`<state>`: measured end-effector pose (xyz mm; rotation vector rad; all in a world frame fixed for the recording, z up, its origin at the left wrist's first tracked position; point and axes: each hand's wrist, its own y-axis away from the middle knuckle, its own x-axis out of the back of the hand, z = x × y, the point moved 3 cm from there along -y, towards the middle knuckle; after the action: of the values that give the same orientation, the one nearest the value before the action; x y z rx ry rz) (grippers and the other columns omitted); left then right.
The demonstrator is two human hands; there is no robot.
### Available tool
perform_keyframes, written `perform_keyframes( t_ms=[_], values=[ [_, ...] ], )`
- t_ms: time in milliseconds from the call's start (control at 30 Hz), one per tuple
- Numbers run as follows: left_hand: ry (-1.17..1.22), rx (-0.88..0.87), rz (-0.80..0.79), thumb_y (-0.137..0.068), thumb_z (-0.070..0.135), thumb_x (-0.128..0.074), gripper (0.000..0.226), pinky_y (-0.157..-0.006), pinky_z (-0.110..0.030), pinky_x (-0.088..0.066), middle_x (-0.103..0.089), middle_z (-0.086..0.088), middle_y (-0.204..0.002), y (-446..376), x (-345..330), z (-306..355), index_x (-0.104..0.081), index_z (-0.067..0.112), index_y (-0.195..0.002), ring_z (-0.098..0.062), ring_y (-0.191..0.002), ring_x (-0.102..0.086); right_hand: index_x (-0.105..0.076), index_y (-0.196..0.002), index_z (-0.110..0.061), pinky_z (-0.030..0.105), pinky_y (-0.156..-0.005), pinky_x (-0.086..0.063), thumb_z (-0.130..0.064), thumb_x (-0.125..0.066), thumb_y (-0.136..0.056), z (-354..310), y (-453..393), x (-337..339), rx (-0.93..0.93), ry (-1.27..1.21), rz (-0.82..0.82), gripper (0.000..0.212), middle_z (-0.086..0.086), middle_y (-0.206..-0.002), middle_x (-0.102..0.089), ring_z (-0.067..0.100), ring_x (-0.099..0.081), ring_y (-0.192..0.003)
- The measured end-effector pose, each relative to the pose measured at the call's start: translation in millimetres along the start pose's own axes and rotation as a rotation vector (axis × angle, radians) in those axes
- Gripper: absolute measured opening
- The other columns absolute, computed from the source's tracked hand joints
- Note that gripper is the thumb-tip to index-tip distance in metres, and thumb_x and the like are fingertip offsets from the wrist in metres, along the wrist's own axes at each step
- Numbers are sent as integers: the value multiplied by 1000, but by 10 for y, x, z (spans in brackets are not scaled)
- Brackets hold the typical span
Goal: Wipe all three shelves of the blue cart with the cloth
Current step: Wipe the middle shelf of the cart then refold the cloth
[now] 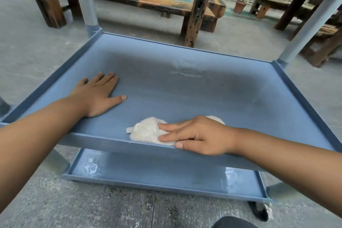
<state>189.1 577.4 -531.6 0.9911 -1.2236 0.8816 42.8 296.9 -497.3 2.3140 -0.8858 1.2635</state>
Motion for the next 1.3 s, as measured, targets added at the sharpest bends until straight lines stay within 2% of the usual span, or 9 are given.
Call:
perform_keyframes(
  t_ms=[200,300,400,500,733,1000,1100,1200,1300],
  values=[
    [-22,73,-77,-90,72,-20,79,-116,-57,-4,16,11,-162,-43,19,51,3,33,-155,-15,-149,9,-61,-131,-18,25,-110,-37,-17,-59,-96,-8,-5,-3,65,48,39,35,-11,-144,-39,8,-45,-133],
    [4,45,-12,-93,65,-29,74,-115,-60,-5,16,9,-162,-53,20,297,1,35,-155,-17,-149,8,-63,-128,-15,20,-108,-35,-15,-62,-95,29,12,35,95,134,97,34,2,-144,-49,19,-54,-126],
    [53,-88,-47,-93,66,-27,72,-115,-59,-6,14,9,-163,-100,-47,813,-1,39,-153,-15,-149,8,-66,-125,-12,31,-99,-45,-13,-64,-93,54,8,48,138,239,147,32,11,-137,-57,33,-61,-108],
    [77,-97,-105,-93,68,-24,66,-113,-62,-2,10,11,-163,-319,-79,1211,-4,46,-151,-19,-150,8,-67,-123,-12,38,-91,-51,-11,-64,-93,91,52,39,156,257,195,30,11,-134,-59,35,-63,-100],
    [-3,-91,-23,-89,72,-9,62,-112,-63,-2,13,12,-162,-503,-201,1286,7,54,-147,-18,-149,10,-69,-120,-9,40,-85,-53,-4,-68,-87,412,321,175,88,425,268,34,17,-131,-61,37,-66,-91],
    [6,-91,2,-85,71,1,65,-115,-61,0,13,11,-162,-438,-201,1321,10,53,-147,-18,-149,11,-68,-119,-2,48,-98,-43,2,-64,-86,1082,142,612,-3,521,318,33,29,-129,-58,47,-62,-108],
    [3,-94,-5,-75,74,9,74,-115,-60,0,14,11,-162,-434,-200,1330,14,53,-145,-19,-149,11,-64,-126,-7,50,-100,-44,5,-60,-90,1439,-58,856,-98,527,280,38,24,-138,-52,48,-57,-114],
    [-6,-93,-4,-78,73,7,72,-115,-60,0,16,11,-162,-434,-202,1340,14,51,-146,-18,-149,13,-64,-127,-10,43,-103,-37,11,-54,-88,1797,-289,1073,-150,544,271,45,20,-142,-50,44,-53,-119],
    [-10,-94,10,-83,71,3,68,-115,-59,0,17,10,-162,-430,-192,1336,14,51,-146,-18,-149,14,-58,-135,-22,38,-114,-28,-4,-49,-96,2149,-525,1285,-239,562,285,43,6,-151,-42,29,-39,-137]
  ],
)
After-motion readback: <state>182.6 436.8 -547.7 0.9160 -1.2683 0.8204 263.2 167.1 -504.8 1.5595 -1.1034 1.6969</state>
